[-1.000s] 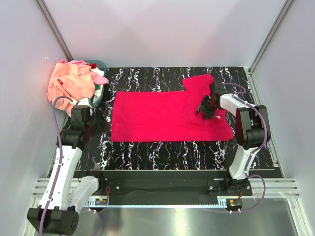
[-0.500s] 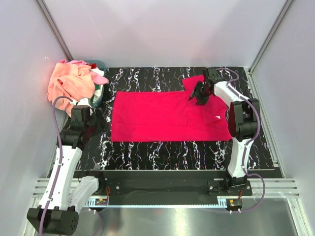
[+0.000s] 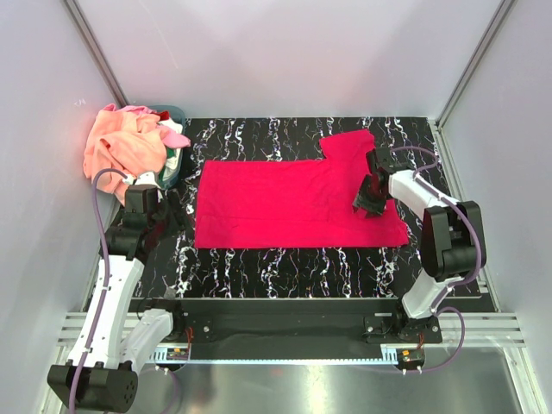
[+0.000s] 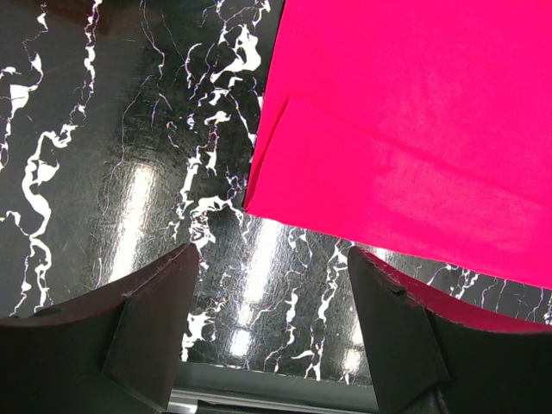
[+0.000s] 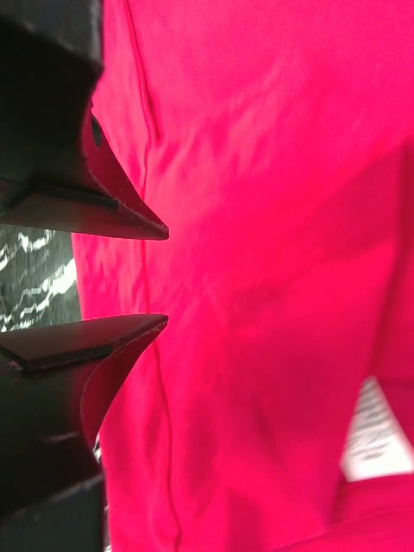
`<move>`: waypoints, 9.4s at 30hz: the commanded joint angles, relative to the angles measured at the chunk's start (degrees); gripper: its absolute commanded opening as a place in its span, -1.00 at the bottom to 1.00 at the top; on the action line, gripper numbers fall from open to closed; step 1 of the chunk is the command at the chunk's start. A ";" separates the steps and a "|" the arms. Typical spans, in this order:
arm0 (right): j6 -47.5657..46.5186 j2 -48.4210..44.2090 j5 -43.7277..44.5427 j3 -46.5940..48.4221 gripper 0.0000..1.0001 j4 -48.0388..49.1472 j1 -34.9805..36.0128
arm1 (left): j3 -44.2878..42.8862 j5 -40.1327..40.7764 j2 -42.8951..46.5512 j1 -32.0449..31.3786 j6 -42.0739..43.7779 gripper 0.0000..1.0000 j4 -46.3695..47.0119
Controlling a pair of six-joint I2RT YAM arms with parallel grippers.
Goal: Fold and stack the t-shirts
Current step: Fold the tshirt
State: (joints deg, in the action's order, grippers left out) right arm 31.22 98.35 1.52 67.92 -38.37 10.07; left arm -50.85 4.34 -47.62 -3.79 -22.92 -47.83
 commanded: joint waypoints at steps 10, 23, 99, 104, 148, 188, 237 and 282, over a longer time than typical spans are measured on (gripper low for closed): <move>-1.43 4.13 4.45 1.24 -0.14 0.84 -0.04 | 0.23 0.93 1.12 -0.08 -0.02 0.51 2.39; -2.04 8.62 5.42 4.94 -0.17 0.67 -0.04 | 0.23 0.58 0.86 -0.08 0.07 0.52 2.48; 4.11 67.06 -27.53 83.17 -0.03 8.22 -14.64 | 0.40 2.60 1.47 -0.08 -0.37 0.51 2.39; 3.15 66.63 -26.83 82.81 -0.58 8.84 -14.64 | 0.49 2.69 1.21 -0.08 -0.37 0.51 2.39; -6.53 1.06 -20.33 8.81 -1.00 26.24 -5.76 | -56.54 3.57 -76.82 0.10 -1.60 0.27 14.18; -0.20 -7.54 -26.83 0.38 -1.00 30.20 -14.46 | -50.85 -0.73 -76.14 -0.08 -0.90 -1.00 20.84; -0.99 -25.75 -6.62 -11.66 -1.00 17.19 -18.41 | -19.29 7.44 -48.63 -4.38 12.37 -0.95 30.96; -6.00 -0.80 -7.85 6.60 0.28 5.33 -7.35 | -7.34 -2.57 -23.68 -7.02 2.96 0.34 10.24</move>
State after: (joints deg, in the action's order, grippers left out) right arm 28.14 94.43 -9.63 68.34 -28.73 -0.25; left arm -57.47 5.21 -76.58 -10.68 -22.22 -30.63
